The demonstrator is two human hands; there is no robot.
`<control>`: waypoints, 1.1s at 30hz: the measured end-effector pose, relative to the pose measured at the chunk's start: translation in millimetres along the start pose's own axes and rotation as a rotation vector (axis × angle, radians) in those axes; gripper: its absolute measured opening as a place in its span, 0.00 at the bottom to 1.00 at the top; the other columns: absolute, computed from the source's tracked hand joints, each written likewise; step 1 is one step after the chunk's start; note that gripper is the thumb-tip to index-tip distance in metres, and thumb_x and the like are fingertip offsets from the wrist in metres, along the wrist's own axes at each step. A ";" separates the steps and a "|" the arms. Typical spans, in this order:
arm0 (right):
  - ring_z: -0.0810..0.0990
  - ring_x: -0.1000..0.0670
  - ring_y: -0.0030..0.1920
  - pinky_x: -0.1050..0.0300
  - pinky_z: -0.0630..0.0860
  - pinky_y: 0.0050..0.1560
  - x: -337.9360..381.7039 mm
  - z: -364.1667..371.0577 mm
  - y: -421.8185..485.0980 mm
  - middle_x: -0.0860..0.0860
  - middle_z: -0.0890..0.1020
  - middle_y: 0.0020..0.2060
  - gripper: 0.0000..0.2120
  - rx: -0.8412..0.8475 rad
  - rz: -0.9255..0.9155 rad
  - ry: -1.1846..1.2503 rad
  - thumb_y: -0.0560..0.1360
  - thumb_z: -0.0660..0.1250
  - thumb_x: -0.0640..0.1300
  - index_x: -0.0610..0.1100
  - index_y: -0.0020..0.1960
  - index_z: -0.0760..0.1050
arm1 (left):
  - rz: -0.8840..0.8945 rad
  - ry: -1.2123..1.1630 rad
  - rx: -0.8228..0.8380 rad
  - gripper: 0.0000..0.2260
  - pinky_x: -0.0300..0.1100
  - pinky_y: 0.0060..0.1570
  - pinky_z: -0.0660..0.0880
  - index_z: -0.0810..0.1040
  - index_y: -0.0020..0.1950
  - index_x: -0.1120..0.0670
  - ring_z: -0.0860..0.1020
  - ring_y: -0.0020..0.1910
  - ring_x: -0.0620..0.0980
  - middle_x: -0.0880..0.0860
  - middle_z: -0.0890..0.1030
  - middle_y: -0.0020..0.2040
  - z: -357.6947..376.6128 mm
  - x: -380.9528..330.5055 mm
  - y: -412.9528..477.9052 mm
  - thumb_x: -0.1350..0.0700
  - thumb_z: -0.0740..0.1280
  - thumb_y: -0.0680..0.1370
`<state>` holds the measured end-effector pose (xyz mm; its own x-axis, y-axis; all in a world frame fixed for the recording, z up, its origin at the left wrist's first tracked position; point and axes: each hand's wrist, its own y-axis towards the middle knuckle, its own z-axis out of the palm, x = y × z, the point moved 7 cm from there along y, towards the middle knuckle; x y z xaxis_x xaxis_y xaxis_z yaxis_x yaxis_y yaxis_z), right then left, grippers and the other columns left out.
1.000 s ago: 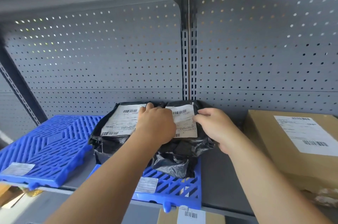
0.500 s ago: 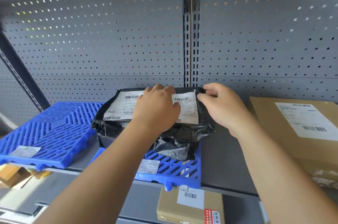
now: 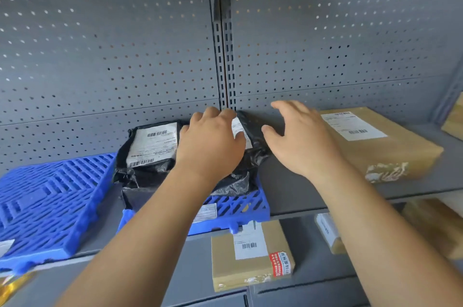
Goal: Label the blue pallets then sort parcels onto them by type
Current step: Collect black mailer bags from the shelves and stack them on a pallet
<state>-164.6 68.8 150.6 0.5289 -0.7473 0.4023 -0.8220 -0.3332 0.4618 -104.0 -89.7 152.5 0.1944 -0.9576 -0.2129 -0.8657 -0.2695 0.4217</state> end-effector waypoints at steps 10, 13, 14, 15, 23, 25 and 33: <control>0.71 0.42 0.67 0.41 0.69 0.62 -23.0 -36.7 -104.8 0.51 0.74 0.69 0.25 -0.083 0.235 -0.294 0.77 0.63 0.57 0.51 0.72 0.68 | 0.271 -0.138 0.059 0.21 0.55 0.60 0.70 0.73 0.71 0.48 0.71 0.65 0.59 0.52 0.75 0.65 15.3 -54.1 -54.6 0.45 0.64 0.79; 0.72 0.42 0.66 0.41 0.70 0.61 -44.5 -58.4 -134.5 0.52 0.75 0.67 0.26 -0.087 0.323 -0.360 0.77 0.63 0.58 0.52 0.72 0.68 | 0.355 -0.164 0.083 0.20 0.55 0.60 0.71 0.74 0.68 0.49 0.72 0.64 0.59 0.53 0.76 0.63 21.6 -88.7 -71.4 0.45 0.64 0.78; 0.71 0.42 0.67 0.40 0.69 0.62 -52.6 -66.7 -144.1 0.52 0.75 0.68 0.26 -0.093 0.353 -0.370 0.77 0.62 0.58 0.52 0.73 0.67 | 0.386 -0.172 0.090 0.19 0.56 0.59 0.71 0.75 0.68 0.50 0.72 0.63 0.60 0.53 0.76 0.63 23.5 -101.6 -76.2 0.45 0.64 0.78; 0.70 0.42 0.68 0.40 0.69 0.64 -61.2 -75.4 -153.5 0.52 0.74 0.69 0.27 -0.102 0.384 -0.377 0.77 0.62 0.58 0.52 0.74 0.66 | 0.415 -0.184 0.100 0.19 0.56 0.59 0.72 0.75 0.67 0.50 0.72 0.63 0.60 0.53 0.76 0.63 25.2 -114.9 -80.6 0.45 0.64 0.78; 0.65 0.45 0.73 0.37 0.63 0.71 -149.6 -146.4 -238.3 0.54 0.69 0.75 0.27 -0.170 0.658 -0.414 0.78 0.62 0.57 0.54 0.75 0.64 | 0.625 -0.279 0.188 0.20 0.55 0.59 0.70 0.73 0.70 0.49 0.71 0.64 0.59 0.52 0.76 0.65 54.5 -243.0 -120.9 0.46 0.63 0.79; 0.64 0.46 0.74 0.36 0.62 0.72 -177.7 -167.1 -265.1 0.54 0.68 0.75 0.26 -0.188 0.719 -0.430 0.78 0.62 0.57 0.55 0.75 0.64 | 0.672 -0.326 0.219 0.19 0.55 0.60 0.71 0.73 0.70 0.48 0.71 0.64 0.58 0.52 0.76 0.65 63.9 -284.5 -136.1 0.47 0.63 0.79; 0.62 0.46 0.76 0.36 0.59 0.74 -297.5 -273.6 -380.7 0.54 0.66 0.76 0.27 -0.235 0.952 -0.492 0.80 0.59 0.59 0.54 0.77 0.60 | 0.901 -0.414 0.282 0.22 0.56 0.60 0.70 0.71 0.72 0.46 0.71 0.65 0.57 0.51 0.74 0.67 84.9 -481.3 -217.5 0.44 0.64 0.79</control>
<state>48.8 575.3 71.4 -0.4861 -0.8054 0.3392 -0.7606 0.5811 0.2896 -48.4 438.5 88.4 -0.7086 -0.6671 -0.2299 -0.6983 0.6163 0.3642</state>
